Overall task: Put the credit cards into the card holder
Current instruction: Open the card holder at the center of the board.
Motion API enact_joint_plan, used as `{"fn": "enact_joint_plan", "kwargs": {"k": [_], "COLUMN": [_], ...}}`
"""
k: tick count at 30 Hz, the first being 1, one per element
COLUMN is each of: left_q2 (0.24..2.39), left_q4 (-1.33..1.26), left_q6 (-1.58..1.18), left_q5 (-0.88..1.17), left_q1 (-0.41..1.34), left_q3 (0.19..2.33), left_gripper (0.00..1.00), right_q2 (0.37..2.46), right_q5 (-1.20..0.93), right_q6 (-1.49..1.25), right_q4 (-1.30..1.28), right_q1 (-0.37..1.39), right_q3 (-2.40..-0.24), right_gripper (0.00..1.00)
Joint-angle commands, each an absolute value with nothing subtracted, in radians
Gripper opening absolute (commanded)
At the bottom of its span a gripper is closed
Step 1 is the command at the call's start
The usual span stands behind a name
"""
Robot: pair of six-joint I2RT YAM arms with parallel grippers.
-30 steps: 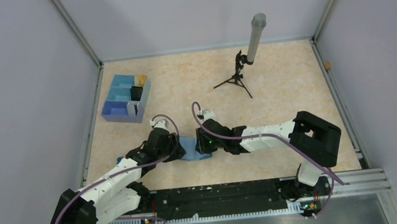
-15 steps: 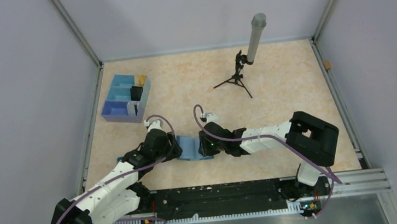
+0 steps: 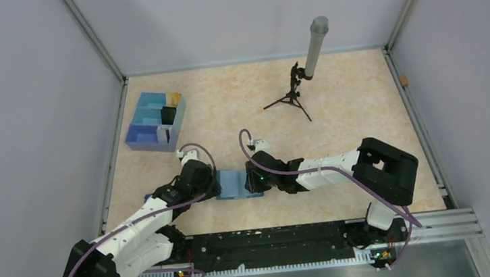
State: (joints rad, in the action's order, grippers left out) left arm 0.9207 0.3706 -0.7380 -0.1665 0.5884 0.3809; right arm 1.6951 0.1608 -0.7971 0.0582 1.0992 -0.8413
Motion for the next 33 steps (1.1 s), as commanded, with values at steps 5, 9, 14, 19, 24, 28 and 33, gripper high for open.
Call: {"fn": "enact_joint_plan", "kwargs": {"k": [5, 9, 14, 19, 24, 28, 33], "left_q2": [0.849, 0.817, 0.83, 0.87, 0.952, 1.014, 1.073], "left_q4": [0.45, 0.455, 0.413, 0.282, 0.152, 0.064, 0.055], "left_q6": [-0.726, -0.698, -0.704, -0.759, -0.814, -0.848, -0.848], "left_q5": [-0.228, -0.165, -0.02, 0.124, 0.215, 0.219, 0.158], "left_q1": [0.58, 0.581, 0.58, 0.58, 0.58, 0.581, 0.58], "left_q3": [0.485, 0.577, 0.639, 0.59, 0.515, 0.45, 0.405], "left_gripper": [0.61, 0.63, 0.63, 0.61, 0.6, 0.58, 0.56], "right_q2": [1.619, 1.596, 1.615, 1.647, 1.628, 1.626, 1.628], "right_q5": [0.199, 0.192, 0.179, 0.166, 0.196, 0.198, 0.195], "right_q6": [-0.764, -0.745, -0.726, -0.736, -0.742, -0.752, -0.777], "right_q4": [-0.041, -0.032, 0.007, 0.044, 0.018, 0.014, 0.024], "right_q1": [1.11, 1.11, 1.11, 1.11, 1.11, 1.109, 1.11], "right_q3": [-0.866, -0.87, -0.884, -0.903, -0.898, -0.877, -0.837], "right_gripper": [0.31, 0.32, 0.32, 0.31, 0.31, 0.31, 0.31]}}
